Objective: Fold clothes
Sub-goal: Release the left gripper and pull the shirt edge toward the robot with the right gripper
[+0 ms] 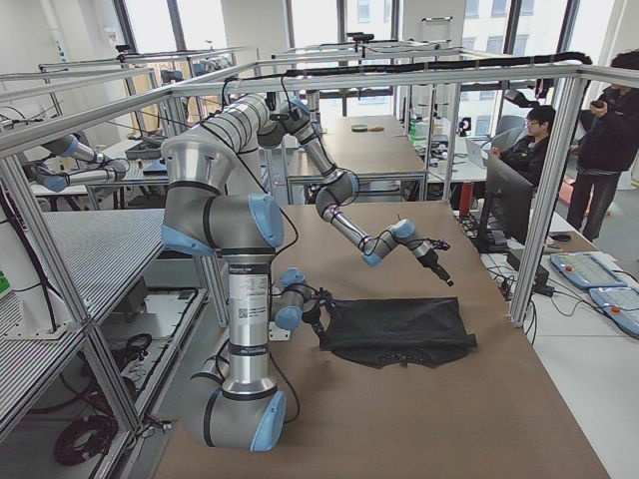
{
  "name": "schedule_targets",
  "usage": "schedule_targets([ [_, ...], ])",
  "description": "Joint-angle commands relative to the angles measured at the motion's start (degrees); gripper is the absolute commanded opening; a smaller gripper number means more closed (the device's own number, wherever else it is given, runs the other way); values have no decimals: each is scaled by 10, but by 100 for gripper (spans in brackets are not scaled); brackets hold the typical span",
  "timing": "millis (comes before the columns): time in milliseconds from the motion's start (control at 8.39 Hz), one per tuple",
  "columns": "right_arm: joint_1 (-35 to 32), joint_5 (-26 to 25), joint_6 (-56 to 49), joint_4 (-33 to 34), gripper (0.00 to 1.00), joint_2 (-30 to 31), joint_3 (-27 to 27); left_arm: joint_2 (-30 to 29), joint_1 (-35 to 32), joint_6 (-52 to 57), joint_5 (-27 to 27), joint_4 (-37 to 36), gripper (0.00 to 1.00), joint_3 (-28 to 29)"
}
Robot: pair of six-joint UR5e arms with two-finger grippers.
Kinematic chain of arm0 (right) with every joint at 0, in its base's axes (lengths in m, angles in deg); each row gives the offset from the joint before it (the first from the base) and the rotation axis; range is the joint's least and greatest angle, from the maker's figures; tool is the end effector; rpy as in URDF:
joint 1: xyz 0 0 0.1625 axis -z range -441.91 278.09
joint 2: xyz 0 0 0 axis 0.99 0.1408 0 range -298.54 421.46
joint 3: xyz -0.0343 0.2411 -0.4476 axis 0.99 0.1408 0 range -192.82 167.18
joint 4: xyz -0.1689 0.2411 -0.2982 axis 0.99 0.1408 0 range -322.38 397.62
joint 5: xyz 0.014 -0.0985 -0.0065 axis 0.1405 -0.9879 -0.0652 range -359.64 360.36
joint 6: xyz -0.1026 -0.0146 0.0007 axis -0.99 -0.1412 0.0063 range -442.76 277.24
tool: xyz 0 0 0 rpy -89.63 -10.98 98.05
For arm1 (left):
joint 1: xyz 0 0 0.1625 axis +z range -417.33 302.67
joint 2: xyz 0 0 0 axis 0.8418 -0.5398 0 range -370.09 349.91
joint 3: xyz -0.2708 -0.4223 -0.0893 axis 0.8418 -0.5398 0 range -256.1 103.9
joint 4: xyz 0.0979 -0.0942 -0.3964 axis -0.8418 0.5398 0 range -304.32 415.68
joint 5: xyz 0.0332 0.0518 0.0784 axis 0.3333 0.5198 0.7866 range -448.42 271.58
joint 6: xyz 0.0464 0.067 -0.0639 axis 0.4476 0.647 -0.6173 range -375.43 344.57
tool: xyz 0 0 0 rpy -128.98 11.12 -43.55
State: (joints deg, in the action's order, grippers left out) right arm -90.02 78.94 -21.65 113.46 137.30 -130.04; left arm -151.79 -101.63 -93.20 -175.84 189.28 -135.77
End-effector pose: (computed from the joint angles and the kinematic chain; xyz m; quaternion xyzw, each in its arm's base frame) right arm -0.5354 -0.2318 0.3693 0.2306 -0.4117 -0.1132 0.8743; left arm 0.5519 -0.7313 0.2870 0.2710 0.4639 -0.2446 0.8072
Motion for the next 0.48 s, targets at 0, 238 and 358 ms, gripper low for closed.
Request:
schedule_targets([
  [0,6,-22,-6,1,78,-18,21,2,0,-2,1,0,100,0],
  [238,6,-27,-6,1,59,-18,25,4,0,-3,1,0,100,0],
  [358,8,-27,-5,1,46,-18,25,3,0,-3,0,0,100,0],
])
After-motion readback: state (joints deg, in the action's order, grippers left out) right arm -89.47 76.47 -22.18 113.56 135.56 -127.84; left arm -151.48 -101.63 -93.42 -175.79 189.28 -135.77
